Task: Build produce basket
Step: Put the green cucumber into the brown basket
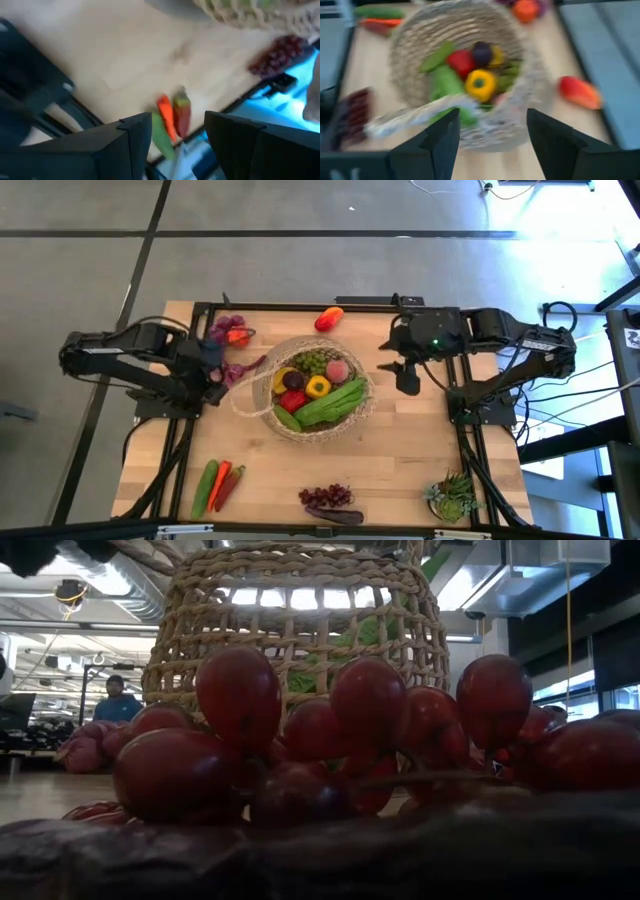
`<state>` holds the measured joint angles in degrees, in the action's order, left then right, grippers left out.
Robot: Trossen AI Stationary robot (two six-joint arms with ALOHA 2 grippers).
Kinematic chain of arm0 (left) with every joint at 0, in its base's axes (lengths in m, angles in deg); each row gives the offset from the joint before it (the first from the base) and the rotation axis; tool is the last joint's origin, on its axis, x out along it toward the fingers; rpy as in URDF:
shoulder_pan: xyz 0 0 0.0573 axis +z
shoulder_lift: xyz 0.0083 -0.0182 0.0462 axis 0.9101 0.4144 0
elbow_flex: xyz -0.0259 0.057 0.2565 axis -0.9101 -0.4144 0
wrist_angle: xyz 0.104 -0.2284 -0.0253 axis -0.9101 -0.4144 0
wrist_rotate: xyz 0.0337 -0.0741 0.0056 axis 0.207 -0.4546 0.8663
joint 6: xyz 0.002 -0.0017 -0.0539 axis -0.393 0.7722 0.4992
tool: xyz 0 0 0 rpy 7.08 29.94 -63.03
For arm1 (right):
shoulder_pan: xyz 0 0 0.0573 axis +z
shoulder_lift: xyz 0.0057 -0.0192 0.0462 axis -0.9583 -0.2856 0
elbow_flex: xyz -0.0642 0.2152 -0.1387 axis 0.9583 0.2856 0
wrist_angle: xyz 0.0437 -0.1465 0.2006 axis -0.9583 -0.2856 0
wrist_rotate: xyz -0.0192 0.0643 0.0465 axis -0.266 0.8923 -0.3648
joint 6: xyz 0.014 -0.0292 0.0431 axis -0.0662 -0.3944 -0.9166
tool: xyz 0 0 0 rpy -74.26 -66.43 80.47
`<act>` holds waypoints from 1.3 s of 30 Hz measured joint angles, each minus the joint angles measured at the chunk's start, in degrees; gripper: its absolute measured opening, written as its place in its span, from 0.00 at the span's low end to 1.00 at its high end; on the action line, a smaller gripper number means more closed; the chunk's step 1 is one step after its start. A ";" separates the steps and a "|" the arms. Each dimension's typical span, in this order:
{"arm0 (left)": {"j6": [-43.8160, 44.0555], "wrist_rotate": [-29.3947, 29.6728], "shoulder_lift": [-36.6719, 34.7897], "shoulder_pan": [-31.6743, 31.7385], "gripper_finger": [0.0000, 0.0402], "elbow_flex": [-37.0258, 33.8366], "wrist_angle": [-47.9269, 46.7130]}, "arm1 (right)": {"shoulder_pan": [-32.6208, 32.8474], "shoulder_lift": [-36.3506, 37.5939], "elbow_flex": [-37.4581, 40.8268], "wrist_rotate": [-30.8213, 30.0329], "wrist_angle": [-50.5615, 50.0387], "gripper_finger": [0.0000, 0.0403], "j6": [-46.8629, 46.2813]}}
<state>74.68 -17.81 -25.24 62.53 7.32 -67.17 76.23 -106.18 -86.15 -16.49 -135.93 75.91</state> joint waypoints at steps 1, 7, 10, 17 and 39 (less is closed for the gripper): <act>1.66 -0.22 0.35 -1.82 0.43 -0.28 1.36 | 0.00 0.03 0.72 2.66 -0.01 0.55 0.18; 7.21 3.99 2.01 -11.39 0.43 -0.40 8.57 | -0.02 0.04 6.73 22.50 0.07 0.55 0.15; 10.43 7.49 2.93 -15.64 0.43 -0.40 8.86 | 0.00 0.02 10.79 27.40 1.50 0.55 -1.04; 15.17 9.13 6.23 -23.29 0.43 -0.39 12.05 | -0.04 -0.05 16.94 27.44 2.90 0.55 0.20; 59.48 15.24 27.94 -55.69 0.43 -0.37 17.77 | -0.04 -0.05 17.25 27.49 7.86 0.55 5.65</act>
<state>134.16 -2.57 2.69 6.84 6.94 -49.41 76.19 -106.23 -68.91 11.00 -128.07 81.56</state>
